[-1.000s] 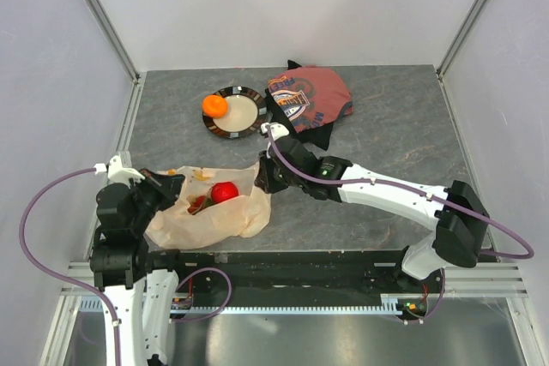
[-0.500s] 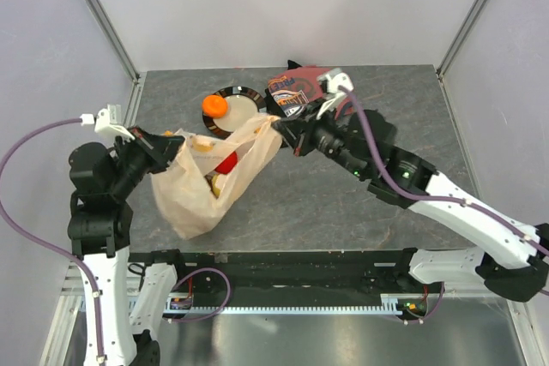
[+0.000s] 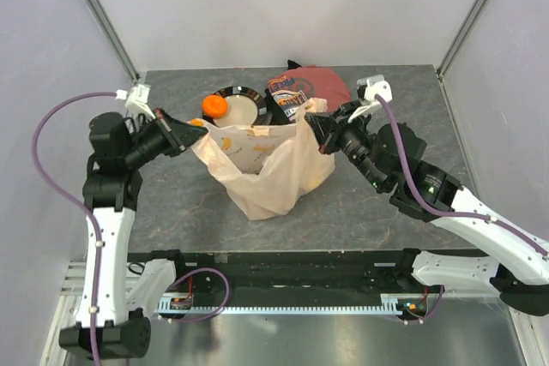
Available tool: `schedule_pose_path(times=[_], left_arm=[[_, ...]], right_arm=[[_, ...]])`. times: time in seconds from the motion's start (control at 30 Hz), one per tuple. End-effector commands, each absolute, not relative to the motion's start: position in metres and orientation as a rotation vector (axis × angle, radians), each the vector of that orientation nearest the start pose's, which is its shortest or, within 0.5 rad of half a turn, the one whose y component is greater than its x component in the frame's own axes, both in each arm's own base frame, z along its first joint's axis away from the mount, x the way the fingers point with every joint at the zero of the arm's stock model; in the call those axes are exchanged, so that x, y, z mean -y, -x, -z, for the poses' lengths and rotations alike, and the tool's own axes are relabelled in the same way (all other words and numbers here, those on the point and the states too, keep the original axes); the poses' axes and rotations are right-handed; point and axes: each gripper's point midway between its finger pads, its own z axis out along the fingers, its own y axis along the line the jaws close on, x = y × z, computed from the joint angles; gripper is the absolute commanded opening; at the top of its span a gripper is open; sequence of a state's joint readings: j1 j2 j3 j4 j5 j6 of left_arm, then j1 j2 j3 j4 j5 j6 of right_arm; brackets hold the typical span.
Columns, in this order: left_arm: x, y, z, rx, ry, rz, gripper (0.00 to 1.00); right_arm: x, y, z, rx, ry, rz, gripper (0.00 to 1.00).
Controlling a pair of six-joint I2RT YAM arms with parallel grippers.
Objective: Place the fruits into the plastic bag
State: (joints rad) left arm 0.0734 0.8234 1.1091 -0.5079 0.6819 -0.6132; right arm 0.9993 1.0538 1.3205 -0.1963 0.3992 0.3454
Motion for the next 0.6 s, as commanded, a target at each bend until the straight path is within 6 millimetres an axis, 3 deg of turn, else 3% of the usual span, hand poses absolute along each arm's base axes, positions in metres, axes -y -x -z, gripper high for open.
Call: schedule_pose_path(times=[0.0, 0.03, 0.13, 0.23, 0.33, 0.4, 0.43, 0.5, 0.53, 0.57], left_arm=[[0.135, -0.264, -0.339, -1.886, 0.020, 1.044, 0.01], [0.140, -0.266, -0.333, -1.901, 0.006, 1.040, 0.02], [0.165, -0.271, -0.317, -1.960, -0.070, 1.032, 0.01], [0.184, -0.274, -0.310, -2.000, -0.110, 1.048, 0.02], [0.191, -0.278, -0.314, -1.990, -0.136, 1.044, 0.04], [0.188, -0.284, -0.320, -1.971, -0.134, 1.013, 0.22], [0.187, -0.287, -0.331, -1.943, -0.135, 1.000, 0.42], [0.180, -0.296, -0.339, -1.923, -0.118, 0.946, 0.59], [0.176, -0.299, -0.353, -1.896, -0.112, 0.923, 0.73], [0.166, -0.309, -0.355, -1.896, -0.066, 0.862, 0.78]], right_arm=[[-0.237, -0.251, -0.395, -1.630, 0.028, -0.622, 0.00], [-0.236, -0.250, -0.379, -1.664, 0.014, -0.612, 0.00], [-0.223, -0.252, -0.360, -1.695, -0.038, -0.552, 0.00], [-0.205, -0.255, -0.359, -1.695, -0.111, -0.488, 0.00], [-0.187, -0.257, -0.366, -1.671, -0.166, -0.420, 0.00], [-0.181, -0.258, -0.369, -1.659, -0.170, -0.389, 0.00], [-0.181, -0.258, -0.372, -1.657, -0.172, -0.388, 0.00], [-0.180, -0.259, -0.373, -1.655, -0.173, -0.377, 0.00], [-0.179, -0.260, -0.373, -1.653, -0.183, -0.369, 0.00], [-0.179, -0.260, -0.373, -1.653, -0.189, -0.366, 0.00]])
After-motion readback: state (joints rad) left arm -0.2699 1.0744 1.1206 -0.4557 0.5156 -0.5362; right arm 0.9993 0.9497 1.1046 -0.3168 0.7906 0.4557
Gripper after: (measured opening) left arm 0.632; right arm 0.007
